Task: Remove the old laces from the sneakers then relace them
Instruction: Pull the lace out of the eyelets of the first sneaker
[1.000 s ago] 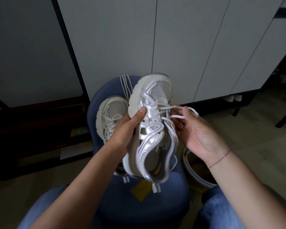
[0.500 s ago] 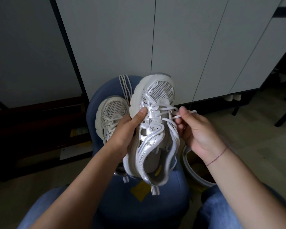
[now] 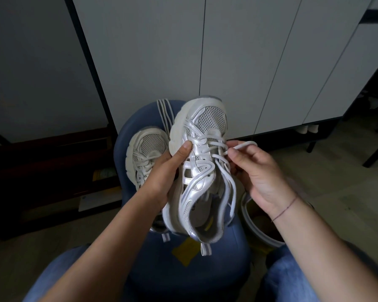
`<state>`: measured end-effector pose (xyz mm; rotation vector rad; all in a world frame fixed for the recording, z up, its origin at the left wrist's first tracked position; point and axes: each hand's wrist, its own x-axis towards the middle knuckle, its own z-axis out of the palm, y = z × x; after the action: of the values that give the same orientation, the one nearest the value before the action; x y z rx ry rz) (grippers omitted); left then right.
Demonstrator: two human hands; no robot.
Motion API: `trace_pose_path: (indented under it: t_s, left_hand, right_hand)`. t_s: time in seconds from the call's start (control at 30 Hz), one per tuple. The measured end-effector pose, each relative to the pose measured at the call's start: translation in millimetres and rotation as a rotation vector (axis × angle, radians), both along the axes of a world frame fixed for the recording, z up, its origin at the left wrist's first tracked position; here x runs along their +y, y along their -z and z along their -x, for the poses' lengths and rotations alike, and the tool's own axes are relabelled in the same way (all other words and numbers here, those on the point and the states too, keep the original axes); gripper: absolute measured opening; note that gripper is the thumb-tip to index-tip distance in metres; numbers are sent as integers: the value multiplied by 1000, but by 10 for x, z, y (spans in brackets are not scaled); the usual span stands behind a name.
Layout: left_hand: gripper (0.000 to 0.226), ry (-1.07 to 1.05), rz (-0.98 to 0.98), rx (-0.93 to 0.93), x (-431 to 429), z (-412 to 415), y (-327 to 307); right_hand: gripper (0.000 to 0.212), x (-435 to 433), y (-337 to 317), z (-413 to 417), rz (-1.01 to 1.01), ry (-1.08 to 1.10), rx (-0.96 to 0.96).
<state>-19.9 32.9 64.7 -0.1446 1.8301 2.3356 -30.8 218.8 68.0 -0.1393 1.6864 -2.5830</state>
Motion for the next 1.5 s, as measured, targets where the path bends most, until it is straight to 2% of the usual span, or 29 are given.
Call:
trace_pose_path:
  t_s: [0.1,0.2,0.3,0.43,0.5,0.6,0.73,0.83,0.97,1.27,1.37,1.43,1.5]
  left_hand:
    - [54,-10,2,2,1,-9,2]
    - [53,-7,10,12,4,-14,7]
    - [52,-4,1,-1,-2,-13,-6]
    - [55,-10,-32,-11,-7,-7,-19]
    - [53,-11,-17,-4,-7,-10,-15]
    - [54,-10,-16,1,0,-17,-17]
    - [52,-3,-22,12,7,-18,-14]
    - [52,-6,-19,7,0,-17,-4]
    - [51,3,-11,16,-2,-15,2]
    - [57,-25,-3,10,-16,0,4]
    - [57,-25,-6,5,-14,-6,2]
    - [57,-28,-14,6,-12,-8,-1]
    - [58,-36,-8,9,-12,-6,-9]
  right_hand:
    - [18,-15,19,4,-125,118,-9]
    - [19,5,6,3,-121,135,-48]
    - [17,48,-85,19,72,112,-79]
    - [14,194,-183,101,498,101,-208]
    - [15,240,-166,125,568,119,-247]
    - [18,196,-109,90,362,79,-230]
    - [34,14,-47,-8,48,4,-107]
    - [19,-51,-13,-26,-57,82,-53]
    - [17,-40,-33,-14,-13,126,-82]
    - [14,208,-105,139,500,132,-219]
    - [19,169,-69,104,325,71,-213]
    - [32,100,-26,60,151,-10,-153]
    - [34,33,13,24,8,-24,-74]
